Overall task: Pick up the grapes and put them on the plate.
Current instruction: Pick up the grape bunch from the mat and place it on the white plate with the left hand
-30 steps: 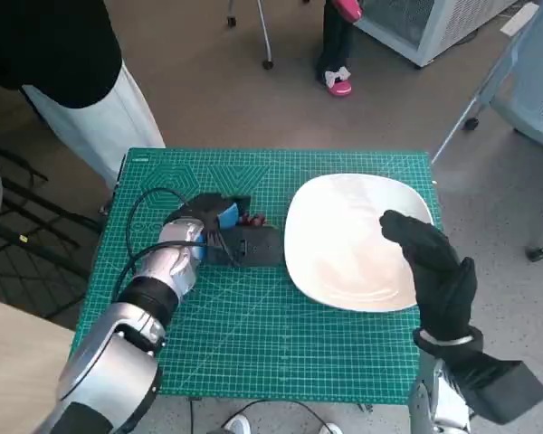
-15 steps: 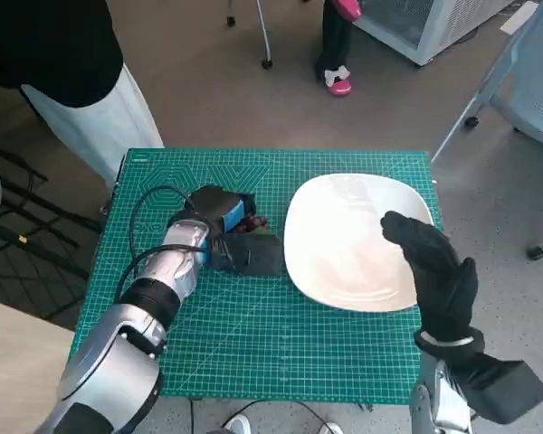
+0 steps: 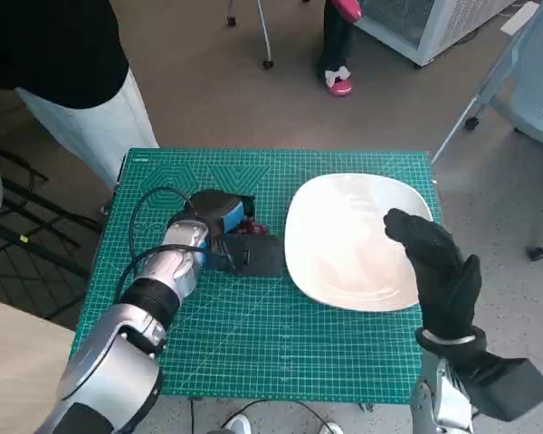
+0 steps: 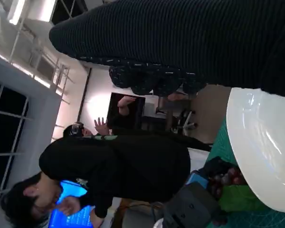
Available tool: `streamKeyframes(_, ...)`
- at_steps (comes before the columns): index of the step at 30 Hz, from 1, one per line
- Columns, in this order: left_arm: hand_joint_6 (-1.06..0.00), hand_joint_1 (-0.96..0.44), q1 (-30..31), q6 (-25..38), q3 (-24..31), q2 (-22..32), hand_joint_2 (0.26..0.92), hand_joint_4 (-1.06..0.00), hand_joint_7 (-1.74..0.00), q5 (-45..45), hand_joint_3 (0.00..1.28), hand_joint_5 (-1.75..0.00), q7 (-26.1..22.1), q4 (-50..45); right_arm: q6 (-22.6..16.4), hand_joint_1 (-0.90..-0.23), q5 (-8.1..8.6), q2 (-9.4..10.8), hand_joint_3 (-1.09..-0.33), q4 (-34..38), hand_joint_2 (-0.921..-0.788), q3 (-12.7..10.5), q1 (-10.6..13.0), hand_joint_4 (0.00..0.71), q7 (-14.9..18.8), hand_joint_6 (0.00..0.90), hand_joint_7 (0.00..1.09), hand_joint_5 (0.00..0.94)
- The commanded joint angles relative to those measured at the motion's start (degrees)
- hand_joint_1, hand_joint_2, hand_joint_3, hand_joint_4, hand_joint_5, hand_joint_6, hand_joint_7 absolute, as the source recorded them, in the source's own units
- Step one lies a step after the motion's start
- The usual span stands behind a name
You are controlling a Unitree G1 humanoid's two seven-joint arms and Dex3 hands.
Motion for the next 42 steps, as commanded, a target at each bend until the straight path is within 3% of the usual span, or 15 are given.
streamKeyframes(1, -0.52, 0.0, 1.27, 0.39, 0.06, -1.2, 0.921, -0.47, -1.23, -0.51, 0.21, -1.44, -1.53, 1.43, 0.85, -0.599, 0.07, -0.51, -0.897, 0.54, -0.921, -0.25, 0.45, 0.465, 0.2, 0.09, 0.52, 0.005)
streamKeyframes(27, -0.52, 0.0, -0.12, 0.45, 1.09, 0.0, 0.921, -0.48, -1.23, -1.25, 0.21, -1.44, -2.14, -1.36, 1.18, -0.61, -1.12, -0.9, -0.893, -0.45, -0.921, -0.06, 0.97, 0.469, -0.87, 0.092, 0.52, 0.006)
streamKeyframes(35, -0.55, 0.0, 0.01, 0.71, 2.2, 2.68, 0.921, -0.54, -1.16, -2.35, 0.18, -1.41, -3.59, -8.69, 2.13, -0.612, -1.21, -1.04, -0.895, -0.81, -0.921, 0.08, 0.88, 0.469, -0.99, 0.092, 0.52, 0.005)
streamKeyframes(42, -0.53, 0.0, 3.71, 3.53, 4.51, 7.01, 0.921, -0.55, -1.12, -2.5, 0.19, -1.45, -7.53, -24.54, 2.36, -0.612, -1.54, -1.04, -0.9, -0.63, -0.921, 0.04, 0.47, 0.469, -0.99, 0.093, 0.52, 0.005)
